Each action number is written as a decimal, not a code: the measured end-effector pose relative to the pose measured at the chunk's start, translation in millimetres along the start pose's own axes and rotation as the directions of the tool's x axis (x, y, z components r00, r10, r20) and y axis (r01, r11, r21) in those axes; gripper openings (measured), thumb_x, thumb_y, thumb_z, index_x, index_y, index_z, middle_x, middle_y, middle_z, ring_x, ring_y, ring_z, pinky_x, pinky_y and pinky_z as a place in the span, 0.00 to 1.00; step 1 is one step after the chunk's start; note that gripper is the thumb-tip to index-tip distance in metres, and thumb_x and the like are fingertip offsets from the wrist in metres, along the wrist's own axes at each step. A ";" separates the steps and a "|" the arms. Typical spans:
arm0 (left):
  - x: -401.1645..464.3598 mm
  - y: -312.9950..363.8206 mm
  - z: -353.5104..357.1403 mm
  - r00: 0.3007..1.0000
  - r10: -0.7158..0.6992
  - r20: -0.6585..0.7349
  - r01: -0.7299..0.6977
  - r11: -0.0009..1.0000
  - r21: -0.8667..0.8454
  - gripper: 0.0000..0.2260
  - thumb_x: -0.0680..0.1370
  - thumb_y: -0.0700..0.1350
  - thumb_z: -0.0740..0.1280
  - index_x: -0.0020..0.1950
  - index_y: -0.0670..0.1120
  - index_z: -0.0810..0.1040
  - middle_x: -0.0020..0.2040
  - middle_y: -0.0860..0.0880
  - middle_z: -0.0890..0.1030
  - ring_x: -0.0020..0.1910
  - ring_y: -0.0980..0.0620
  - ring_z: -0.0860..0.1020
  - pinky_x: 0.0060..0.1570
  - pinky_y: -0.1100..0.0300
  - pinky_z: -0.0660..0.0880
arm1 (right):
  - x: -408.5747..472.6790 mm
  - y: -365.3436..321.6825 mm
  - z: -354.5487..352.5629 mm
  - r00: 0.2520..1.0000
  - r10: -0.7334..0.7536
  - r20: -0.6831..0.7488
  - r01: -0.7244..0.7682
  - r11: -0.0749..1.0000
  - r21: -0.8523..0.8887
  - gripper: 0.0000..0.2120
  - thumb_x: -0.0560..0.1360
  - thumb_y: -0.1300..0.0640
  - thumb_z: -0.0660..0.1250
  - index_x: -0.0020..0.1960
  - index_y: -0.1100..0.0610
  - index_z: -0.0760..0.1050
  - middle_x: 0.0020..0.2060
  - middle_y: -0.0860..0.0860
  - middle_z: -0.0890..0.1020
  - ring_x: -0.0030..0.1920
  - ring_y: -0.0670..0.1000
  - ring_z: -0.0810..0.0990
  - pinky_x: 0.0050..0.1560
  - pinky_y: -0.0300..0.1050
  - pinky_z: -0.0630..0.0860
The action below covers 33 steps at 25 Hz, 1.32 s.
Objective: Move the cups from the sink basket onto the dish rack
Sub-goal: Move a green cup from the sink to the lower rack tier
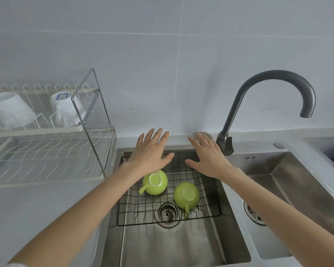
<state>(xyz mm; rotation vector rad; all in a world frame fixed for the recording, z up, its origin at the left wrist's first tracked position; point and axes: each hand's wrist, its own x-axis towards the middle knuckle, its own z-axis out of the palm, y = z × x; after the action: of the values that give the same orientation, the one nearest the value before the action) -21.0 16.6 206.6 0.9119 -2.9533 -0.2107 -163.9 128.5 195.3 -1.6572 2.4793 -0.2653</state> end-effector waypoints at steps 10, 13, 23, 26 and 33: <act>31.1 15.1 94.5 0.974 -0.057 0.219 0.095 0.982 -0.164 0.31 0.77 0.58 0.56 0.74 0.46 0.50 0.77 0.45 0.53 0.76 0.46 0.53 0.74 0.49 0.55 | 8.9 44.5 75.2 0.952 0.168 0.255 -0.228 0.946 0.228 0.33 0.76 0.48 0.61 0.75 0.54 0.49 0.75 0.59 0.55 0.75 0.58 0.54 0.73 0.52 0.56; 34.6 18.7 122.1 0.947 -0.088 0.309 0.172 0.951 -0.256 0.30 0.77 0.57 0.57 0.74 0.46 0.51 0.76 0.46 0.55 0.75 0.46 0.55 0.72 0.49 0.58 | 10.9 54.7 102.8 0.925 0.208 0.319 -0.304 0.908 0.289 0.30 0.77 0.51 0.60 0.74 0.56 0.51 0.73 0.59 0.61 0.71 0.59 0.61 0.68 0.54 0.65; 51.5 19.5 208.9 0.799 -0.229 0.556 0.539 0.683 -0.493 0.28 0.76 0.53 0.62 0.72 0.43 0.59 0.72 0.43 0.66 0.70 0.46 0.66 0.68 0.53 0.64 | 24.7 83.4 181.7 0.770 0.339 0.540 -0.592 0.696 0.407 0.26 0.77 0.56 0.59 0.72 0.60 0.55 0.65 0.64 0.68 0.62 0.63 0.72 0.62 0.53 0.71; 55.5 20.7 226.9 0.757 -0.268 0.595 0.613 0.608 -0.505 0.26 0.76 0.51 0.63 0.71 0.42 0.61 0.71 0.42 0.67 0.68 0.45 0.68 0.66 0.54 0.65 | 29.2 89.4 198.9 0.735 0.351 0.580 -0.648 0.615 0.449 0.28 0.77 0.57 0.60 0.73 0.57 0.53 0.65 0.63 0.68 0.63 0.62 0.71 0.65 0.53 0.70; 64.4 27.3 253.9 0.724 -0.315 0.614 0.676 0.500 -0.541 0.22 0.75 0.46 0.66 0.66 0.41 0.65 0.64 0.42 0.74 0.61 0.45 0.74 0.53 0.62 0.68 | 34.6 98.0 223.1 0.696 0.382 0.608 -0.706 0.517 0.484 0.31 0.77 0.54 0.59 0.74 0.50 0.47 0.68 0.61 0.68 0.65 0.61 0.70 0.66 0.54 0.69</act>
<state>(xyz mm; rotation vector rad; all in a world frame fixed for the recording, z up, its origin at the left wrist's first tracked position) -110.1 32.3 -40.8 1.6912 -2.3050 -1.7200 -216.2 118.9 -45.1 -0.4663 2.0175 -0.5773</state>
